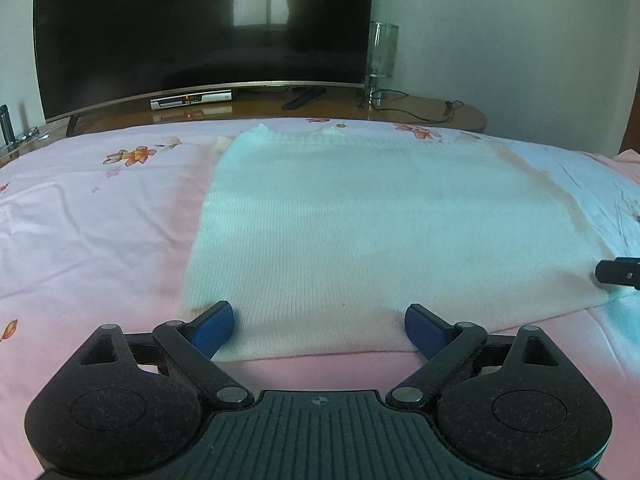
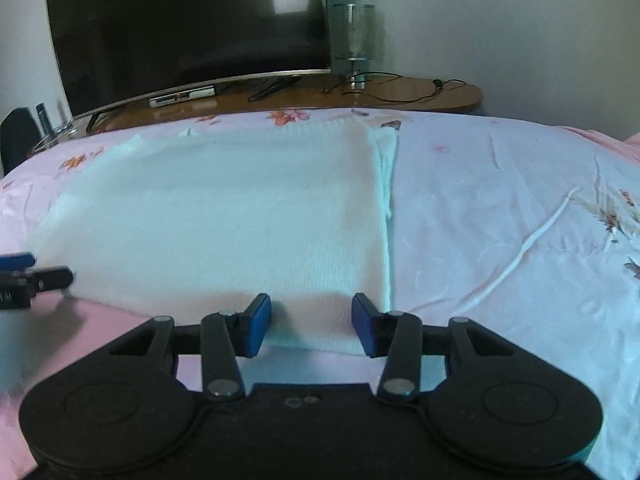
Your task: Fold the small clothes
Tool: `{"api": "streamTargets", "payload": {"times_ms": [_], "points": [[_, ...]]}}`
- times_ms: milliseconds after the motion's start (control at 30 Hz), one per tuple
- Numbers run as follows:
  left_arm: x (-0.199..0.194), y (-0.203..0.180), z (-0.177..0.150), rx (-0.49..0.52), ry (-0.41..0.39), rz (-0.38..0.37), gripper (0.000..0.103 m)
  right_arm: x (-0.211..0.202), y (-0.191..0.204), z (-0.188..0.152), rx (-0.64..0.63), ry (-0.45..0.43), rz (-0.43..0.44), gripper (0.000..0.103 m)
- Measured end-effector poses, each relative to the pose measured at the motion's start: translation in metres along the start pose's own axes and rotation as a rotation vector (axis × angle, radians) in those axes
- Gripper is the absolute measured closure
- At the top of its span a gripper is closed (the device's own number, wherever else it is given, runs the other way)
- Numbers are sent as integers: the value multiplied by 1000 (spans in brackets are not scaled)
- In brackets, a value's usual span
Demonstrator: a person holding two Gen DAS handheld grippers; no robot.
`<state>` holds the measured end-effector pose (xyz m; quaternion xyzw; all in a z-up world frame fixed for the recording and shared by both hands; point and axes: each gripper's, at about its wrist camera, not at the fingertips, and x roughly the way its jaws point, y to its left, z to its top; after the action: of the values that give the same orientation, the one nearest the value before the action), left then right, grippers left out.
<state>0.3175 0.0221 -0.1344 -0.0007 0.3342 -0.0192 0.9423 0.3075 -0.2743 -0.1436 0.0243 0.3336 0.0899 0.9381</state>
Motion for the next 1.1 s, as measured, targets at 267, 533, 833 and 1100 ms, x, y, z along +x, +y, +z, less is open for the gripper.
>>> {"api": "streamTargets", "payload": {"times_ms": [267, 533, 833, 1100], "points": [[-1, -1, 0, -1, 6, 4, 10, 13, 3, -2, -39, 40, -25, 57], [-25, 14, 11, -144, 73, -41, 10, 13, -3, 4, 26, 53, -13, 52], [-26, 73, -30, -732, 43, -257, 11, -7, -7, 13, 172, 4, 102, 85], [-2, 68, -41, -887, -106, -268, 10, 0, 5, 27, 203, -10, 172, 83]]}}
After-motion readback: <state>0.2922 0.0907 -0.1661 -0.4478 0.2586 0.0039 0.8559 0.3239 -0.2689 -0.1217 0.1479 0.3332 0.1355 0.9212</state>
